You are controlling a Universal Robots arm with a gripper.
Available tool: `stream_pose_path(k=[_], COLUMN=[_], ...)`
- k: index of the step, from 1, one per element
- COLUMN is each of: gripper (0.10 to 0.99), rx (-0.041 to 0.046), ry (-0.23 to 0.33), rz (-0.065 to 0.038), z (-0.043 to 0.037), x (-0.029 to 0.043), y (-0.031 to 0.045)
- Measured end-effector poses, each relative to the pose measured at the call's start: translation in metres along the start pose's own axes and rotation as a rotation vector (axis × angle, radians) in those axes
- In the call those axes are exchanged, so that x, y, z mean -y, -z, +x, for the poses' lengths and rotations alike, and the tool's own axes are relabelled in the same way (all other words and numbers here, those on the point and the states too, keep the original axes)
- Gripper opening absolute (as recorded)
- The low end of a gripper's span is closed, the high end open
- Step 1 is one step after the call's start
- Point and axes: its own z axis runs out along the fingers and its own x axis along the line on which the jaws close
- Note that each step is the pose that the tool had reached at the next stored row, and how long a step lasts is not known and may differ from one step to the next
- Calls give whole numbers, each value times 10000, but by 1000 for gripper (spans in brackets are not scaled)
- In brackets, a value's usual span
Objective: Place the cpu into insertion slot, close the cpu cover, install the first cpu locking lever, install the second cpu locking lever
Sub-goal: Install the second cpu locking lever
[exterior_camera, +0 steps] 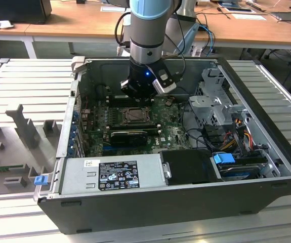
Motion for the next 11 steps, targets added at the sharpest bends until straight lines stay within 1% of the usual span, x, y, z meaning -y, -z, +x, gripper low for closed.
stream_pose_path(k=[4, 7, 10, 11], gripper=[106, 106, 106, 106], rx=[0, 0, 0, 0], ry=[1, 2, 1, 2], rz=[-1, -1, -1, -1], z=[-2, -1, 5, 6], x=[-5, 12, 95, 110], y=[66, 69, 79, 80])
